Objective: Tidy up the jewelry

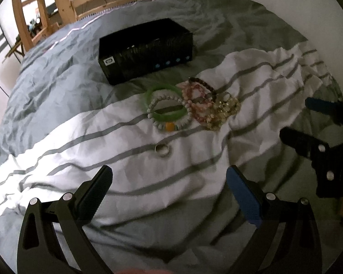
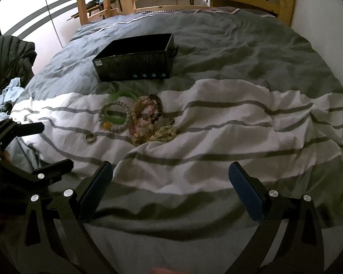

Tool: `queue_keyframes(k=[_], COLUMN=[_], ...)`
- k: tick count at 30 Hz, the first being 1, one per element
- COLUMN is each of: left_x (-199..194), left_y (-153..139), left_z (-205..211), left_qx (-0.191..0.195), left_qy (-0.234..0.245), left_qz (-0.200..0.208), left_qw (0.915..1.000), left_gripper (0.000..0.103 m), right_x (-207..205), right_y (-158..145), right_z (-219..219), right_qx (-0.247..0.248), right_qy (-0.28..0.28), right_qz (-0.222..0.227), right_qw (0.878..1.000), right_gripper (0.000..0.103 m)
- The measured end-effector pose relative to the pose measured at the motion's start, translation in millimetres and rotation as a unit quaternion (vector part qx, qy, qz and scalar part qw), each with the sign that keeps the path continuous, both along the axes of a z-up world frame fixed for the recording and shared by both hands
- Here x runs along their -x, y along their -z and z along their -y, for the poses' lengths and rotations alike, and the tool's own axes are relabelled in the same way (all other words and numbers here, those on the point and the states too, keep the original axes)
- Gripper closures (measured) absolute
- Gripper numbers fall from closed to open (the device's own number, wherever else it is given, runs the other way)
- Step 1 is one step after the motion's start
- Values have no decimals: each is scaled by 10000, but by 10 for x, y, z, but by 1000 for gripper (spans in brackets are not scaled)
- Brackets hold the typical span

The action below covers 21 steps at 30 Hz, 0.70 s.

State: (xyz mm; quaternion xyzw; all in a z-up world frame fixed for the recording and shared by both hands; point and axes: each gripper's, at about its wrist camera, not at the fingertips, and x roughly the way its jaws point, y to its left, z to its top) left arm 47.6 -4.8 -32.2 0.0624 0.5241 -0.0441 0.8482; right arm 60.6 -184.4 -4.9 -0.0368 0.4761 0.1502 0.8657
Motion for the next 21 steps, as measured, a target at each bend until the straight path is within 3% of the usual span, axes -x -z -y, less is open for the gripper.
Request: queue_keyframes(k=[7, 11, 17, 21], left_x=[-460, -725, -1091, -1170], left_y=[196, 276, 395, 671], left_z=[141, 92, 21, -60], left_qx=[-310, -67, -415, -510], left_qy=[82, 4, -290, -445], left_qz=[-99, -258, -90, -477], left_qw=[9994, 9996, 9987, 9966], left_gripper=[6, 6, 6, 6], right_x=[-309, -485, -731, -899], right_y=[209, 328, 473, 676], right_z=[-92, -117, -276, -425], right_qx=[-26, -53, 152, 385], right_qy=[-39, -27, -125, -216], right_qz=[-236, -315, -148, -338], right_qw=[9997, 9995, 9997, 9985], right_gripper=[3, 3, 3, 3])
